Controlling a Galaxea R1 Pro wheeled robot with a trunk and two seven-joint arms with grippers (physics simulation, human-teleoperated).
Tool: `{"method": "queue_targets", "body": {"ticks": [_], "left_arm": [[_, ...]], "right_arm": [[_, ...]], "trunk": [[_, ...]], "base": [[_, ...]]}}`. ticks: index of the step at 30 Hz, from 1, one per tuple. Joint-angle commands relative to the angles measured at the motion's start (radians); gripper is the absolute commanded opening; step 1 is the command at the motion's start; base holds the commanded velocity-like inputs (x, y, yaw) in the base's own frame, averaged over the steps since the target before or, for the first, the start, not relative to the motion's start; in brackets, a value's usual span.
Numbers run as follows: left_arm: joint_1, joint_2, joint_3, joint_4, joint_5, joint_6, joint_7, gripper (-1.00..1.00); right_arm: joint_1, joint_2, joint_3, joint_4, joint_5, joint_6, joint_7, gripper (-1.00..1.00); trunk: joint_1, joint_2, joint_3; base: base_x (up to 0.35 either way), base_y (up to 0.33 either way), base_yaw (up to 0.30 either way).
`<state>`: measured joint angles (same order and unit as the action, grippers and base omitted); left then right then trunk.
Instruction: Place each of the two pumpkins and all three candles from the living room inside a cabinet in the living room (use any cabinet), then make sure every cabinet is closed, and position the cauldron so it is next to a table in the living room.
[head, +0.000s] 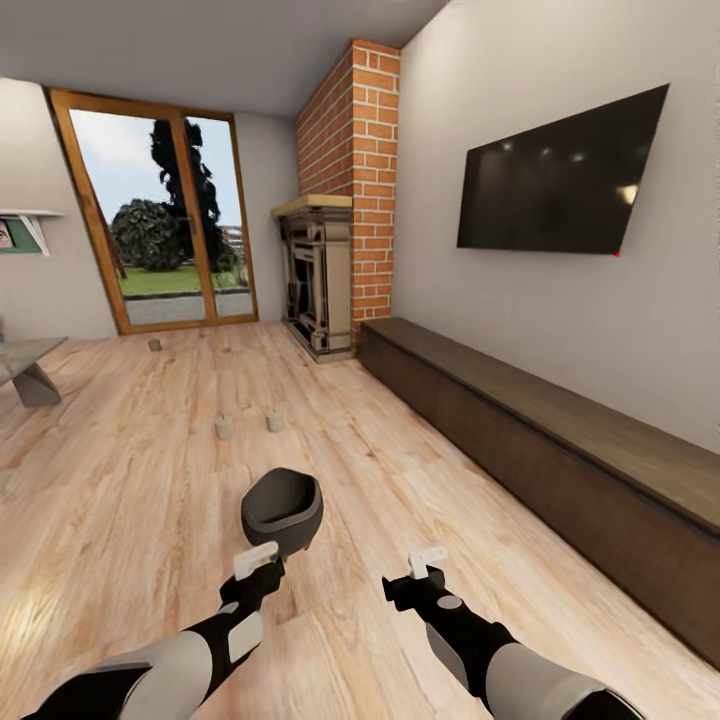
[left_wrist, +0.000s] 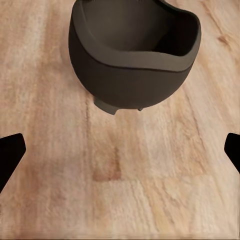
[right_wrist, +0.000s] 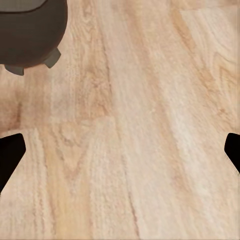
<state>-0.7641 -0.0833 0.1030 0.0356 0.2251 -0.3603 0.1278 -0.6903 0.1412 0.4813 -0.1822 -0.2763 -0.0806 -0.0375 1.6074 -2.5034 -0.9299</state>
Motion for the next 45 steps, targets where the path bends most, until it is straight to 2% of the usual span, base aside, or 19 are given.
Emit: {"method": "queue_targets", "body": {"ticks": [1, 5, 16, 38, 45], "left_arm": [[-0.002, 0.000, 0.008, 0.003, -0.002, -0.001, 0.001, 1.00], [-0.001, -0.001, 0.007, 0.002, 0.000, 0.020, 0.002, 1.00], [-0.001, 0.000, 0.007, 0.001, 0.000, 0.027, 0.004, 1.00], [-0.002, 0.000, 0.007, 0.000, 0.002, 0.027, 0.011, 1.00], [-0.002, 0.001, 0.007, 0.000, 0.002, 0.026, 0.010, 1.00]], "right_arm": [[-0.001, 0.000, 0.008, 0.001, -0.009, -0.004, -0.004, 1.00], [-0.001, 0.000, 0.009, 0.001, -0.009, -0.004, -0.004, 1.00], [-0.001, 0.000, 0.021, 0.001, -0.009, -0.003, -0.003, 1.00], [-0.001, 0.000, 0.028, 0.000, -0.009, -0.004, -0.002, 1.00], [-0.001, 0.000, 0.027, 0.000, -0.009, -0.004, -0.002, 1.00]], "trunk": [[-0.001, 0.000, 0.003], [-0.002, 0.001, 0.018], [-0.007, 0.004, 0.057], [-0.092, 0.158, 0.095], [-0.119, 0.207, 0.115]], "base": [[0.000, 0.000, 0.000], [0.000, 0.000, 0.000], [0.000, 0.000, 0.024], [0.000, 0.000, 0.116], [0.000, 0.000, 0.030]]}}
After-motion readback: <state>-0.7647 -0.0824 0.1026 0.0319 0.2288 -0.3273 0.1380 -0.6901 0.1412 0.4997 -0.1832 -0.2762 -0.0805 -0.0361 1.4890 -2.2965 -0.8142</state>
